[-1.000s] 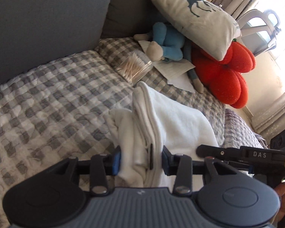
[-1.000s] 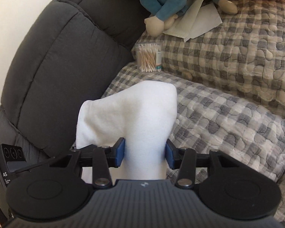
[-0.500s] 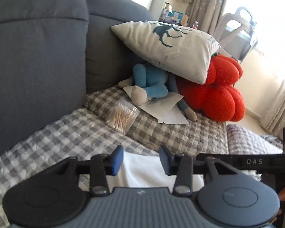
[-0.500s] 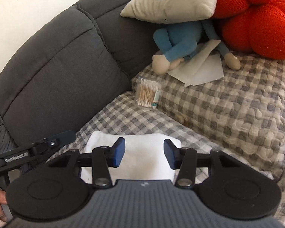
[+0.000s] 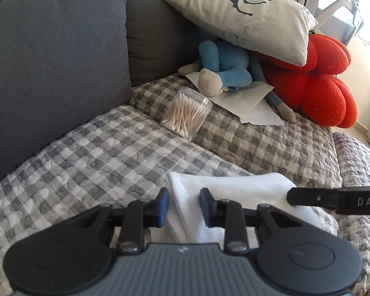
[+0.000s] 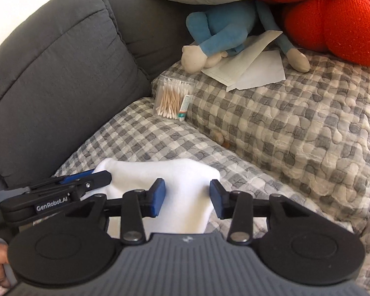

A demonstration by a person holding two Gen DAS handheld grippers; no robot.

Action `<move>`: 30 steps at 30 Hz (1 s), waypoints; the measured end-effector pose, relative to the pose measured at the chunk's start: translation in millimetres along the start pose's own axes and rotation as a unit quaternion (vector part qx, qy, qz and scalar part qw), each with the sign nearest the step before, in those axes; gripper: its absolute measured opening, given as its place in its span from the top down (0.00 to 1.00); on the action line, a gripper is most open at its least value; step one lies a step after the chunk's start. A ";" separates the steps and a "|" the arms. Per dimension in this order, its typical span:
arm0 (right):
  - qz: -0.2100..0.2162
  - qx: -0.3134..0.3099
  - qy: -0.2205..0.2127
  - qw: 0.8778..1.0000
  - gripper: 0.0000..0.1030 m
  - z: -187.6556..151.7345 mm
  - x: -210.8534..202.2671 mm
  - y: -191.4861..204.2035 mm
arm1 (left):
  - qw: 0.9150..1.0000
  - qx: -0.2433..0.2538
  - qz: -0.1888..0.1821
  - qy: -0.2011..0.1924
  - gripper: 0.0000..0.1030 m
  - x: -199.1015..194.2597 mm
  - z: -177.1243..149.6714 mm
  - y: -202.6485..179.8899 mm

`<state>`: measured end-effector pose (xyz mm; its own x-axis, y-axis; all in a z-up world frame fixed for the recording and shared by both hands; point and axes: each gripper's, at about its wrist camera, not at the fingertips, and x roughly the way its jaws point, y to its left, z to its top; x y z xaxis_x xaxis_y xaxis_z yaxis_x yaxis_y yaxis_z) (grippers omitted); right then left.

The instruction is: Fold clothes

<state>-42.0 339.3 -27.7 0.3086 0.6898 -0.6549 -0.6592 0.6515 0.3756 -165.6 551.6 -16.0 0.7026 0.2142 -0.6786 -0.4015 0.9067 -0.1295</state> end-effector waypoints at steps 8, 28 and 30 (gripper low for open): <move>0.012 -0.062 0.006 0.998 0.57 -27.4 -32.8 26.2 | 1.000 0.015 0.022 0.015 0.70 -38.5 -23.9 -21.0; -0.024 -0.080 0.107 0.991 0.48 -78.0 -53.2 27.4 | 0.991 0.048 0.097 0.080 0.25 -77.6 -73.7 -74.2; -0.035 -0.077 0.105 0.991 0.39 -78.2 -55.8 25.2 | 0.988 0.066 0.109 0.086 0.11 -81.3 -74.5 -81.6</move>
<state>-129.5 292.5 -33.0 0.2180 0.5540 -0.8035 -0.7433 0.6278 0.2312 -233.8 433.2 -4.2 0.4931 0.3560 -0.7938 -0.4443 0.8875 0.1221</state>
